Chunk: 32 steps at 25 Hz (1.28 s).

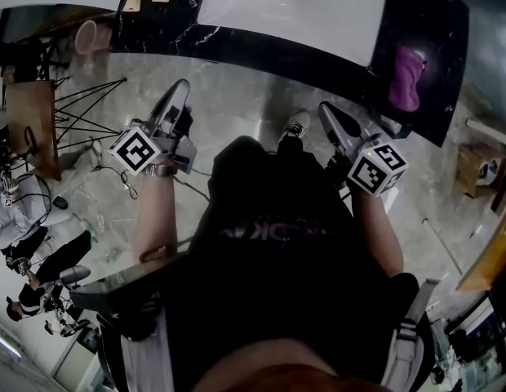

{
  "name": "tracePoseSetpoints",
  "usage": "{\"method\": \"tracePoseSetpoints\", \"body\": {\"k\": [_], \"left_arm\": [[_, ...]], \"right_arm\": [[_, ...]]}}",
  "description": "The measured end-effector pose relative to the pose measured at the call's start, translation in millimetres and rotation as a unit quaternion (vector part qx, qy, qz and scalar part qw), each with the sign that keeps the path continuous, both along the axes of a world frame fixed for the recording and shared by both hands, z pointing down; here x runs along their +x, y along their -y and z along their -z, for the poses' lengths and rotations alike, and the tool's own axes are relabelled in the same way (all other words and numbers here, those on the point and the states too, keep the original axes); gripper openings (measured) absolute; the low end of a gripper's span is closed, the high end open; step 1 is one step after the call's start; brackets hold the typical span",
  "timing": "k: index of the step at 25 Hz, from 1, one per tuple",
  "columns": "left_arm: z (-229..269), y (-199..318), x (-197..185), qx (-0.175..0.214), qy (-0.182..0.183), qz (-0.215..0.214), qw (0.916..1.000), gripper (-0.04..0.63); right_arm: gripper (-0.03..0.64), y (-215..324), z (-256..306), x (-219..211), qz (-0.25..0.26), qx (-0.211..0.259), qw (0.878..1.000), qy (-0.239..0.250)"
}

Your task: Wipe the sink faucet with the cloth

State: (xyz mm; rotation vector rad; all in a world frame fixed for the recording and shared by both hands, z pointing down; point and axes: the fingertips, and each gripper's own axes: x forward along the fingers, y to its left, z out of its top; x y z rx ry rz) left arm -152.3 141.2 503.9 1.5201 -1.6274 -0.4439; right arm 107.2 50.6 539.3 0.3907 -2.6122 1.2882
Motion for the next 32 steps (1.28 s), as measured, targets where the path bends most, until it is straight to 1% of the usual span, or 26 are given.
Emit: {"method": "tracePoseSetpoints", "body": {"k": [2, 4, 6, 8, 10, 12, 15, 17, 19, 21, 23, 27, 29, 32], "left_arm": [[0.2, 5.7, 6.7, 0.003, 0.006, -0.018, 0.9998, 0.002], [2.4, 12.2, 20.2, 0.015, -0.004, -0.045, 0.9989, 0.000], [4.9, 14.0, 35.4, 0.023, -0.015, -0.074, 0.9968, 0.000], [4.0, 12.8, 51.5, 0.023, -0.026, -0.108, 0.9935, 0.000], [-0.9, 9.6, 67.8, 0.016, -0.037, -0.150, 0.9878, 0.001], [-6.4, 4.0, 78.9, 0.013, -0.038, -0.195, 0.9800, 0.000], [-12.3, -4.1, 80.0, 0.013, -0.038, -0.241, 0.9697, 0.002], [-13.6, -8.9, 78.3, 0.008, -0.053, -0.267, 0.9623, 0.000], [-10.0, -9.9, 73.9, 0.011, -0.063, -0.292, 0.9544, 0.002], [-4.6, -4.6, 63.4, 0.022, -0.062, -0.307, 0.9493, 0.000], [-2.3, 2.4, 53.6, 0.031, -0.067, -0.315, 0.9462, 0.002], [-1.5, 3.3, 47.5, 0.038, -0.082, -0.339, 0.9365, 0.002], [-2.1, 0.9, 47.0, 0.042, -0.089, -0.343, 0.9341, 0.002], [-1.9, -1.2, 46.8, 0.045, -0.095, -0.348, 0.9317, 0.002]], "right_arm": [[0.011, -1.7, 6.1, -3.4, 0.003, 0.015, 1.000, -0.001], [0.011, -2.7, 10.7, -7.7, -0.001, 0.021, 1.000, 0.003], [0.011, -6.0, 13.7, -15.4, 0.000, 0.015, 1.000, 0.008], [0.011, -9.2, 13.7, -25.3, -0.003, 0.006, 1.000, 0.011], [0.011, -13.3, 13.2, -36.8, -0.011, -0.004, 1.000, 0.013], [0.011, -20.4, 16.1, -49.0, -0.024, -0.015, 0.999, 0.022], [0.011, -31.6, 25.8, -66.9, -0.051, -0.025, 0.998, 0.038], [0.011, -38.4, 33.0, -75.7, -0.076, -0.021, 0.996, 0.040], [0.011, -45.5, 40.7, -83.8, -0.096, -0.009, 0.995, 0.041], [0.011, -50.2, 46.3, -91.9, -0.108, 0.005, 0.993, 0.037], [0.011, -52.3, 46.9, -97.6, -0.124, 0.014, 0.992, 0.031], [0.011, -66.9, 43.1, -110.7, -0.146, 0.021, 0.989, 0.022], [0.011, -74.4, 40.6, -112.4, -0.152, 0.025, 0.988, 0.013], [0.012, -78.0, 41.4, -111.6, -0.162, 0.025, 0.986, 0.014]]}}
